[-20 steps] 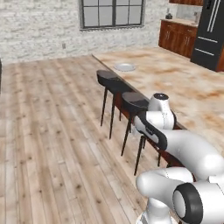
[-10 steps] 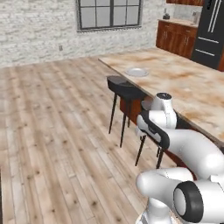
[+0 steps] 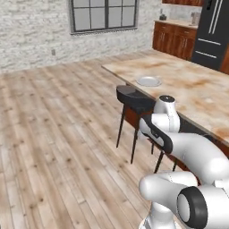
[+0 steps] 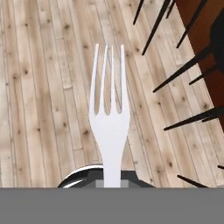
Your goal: Take the fork and place it on the left side of the plate. Then take the spoon and place it on the right side of the plate. Make sure they're directly next to the plate.
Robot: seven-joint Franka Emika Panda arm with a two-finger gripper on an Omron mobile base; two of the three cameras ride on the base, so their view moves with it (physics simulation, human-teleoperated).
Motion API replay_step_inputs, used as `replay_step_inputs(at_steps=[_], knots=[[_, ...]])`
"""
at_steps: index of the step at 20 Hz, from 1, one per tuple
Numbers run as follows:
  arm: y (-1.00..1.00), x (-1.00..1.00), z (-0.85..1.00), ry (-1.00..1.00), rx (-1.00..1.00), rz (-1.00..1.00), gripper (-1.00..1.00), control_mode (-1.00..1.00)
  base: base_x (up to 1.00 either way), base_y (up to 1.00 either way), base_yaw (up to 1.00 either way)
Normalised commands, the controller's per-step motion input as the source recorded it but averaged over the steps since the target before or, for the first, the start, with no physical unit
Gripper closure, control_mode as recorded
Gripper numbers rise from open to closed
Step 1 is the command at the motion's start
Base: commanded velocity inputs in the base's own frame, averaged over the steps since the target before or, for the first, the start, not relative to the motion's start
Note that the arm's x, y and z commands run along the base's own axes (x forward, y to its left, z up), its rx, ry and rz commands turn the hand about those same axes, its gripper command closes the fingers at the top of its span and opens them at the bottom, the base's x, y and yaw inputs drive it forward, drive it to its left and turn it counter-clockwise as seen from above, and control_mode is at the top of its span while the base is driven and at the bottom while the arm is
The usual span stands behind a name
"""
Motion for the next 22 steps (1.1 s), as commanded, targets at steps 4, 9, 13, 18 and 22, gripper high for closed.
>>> replay_step_inputs(at_steps=[4,9,13,18,22], knots=[[0.00,0.00,0.00,0.00,0.00,0.00,1.00,1.00,0.68,0.57,-0.16],[0.00,0.00,0.00,0.00,0.00,0.00,1.00,1.00,0.67,0.53,-0.20],[0.00,0.00,0.00,0.00,0.00,0.00,1.00,1.00,0.69,0.44,-0.27],[0.00,0.00,0.00,0.00,0.00,0.00,1.00,1.00,0.70,0.43,-0.29],[0.00,0.00,0.00,0.00,0.00,0.00,1.00,1.00,0.70,0.39,-0.36]])
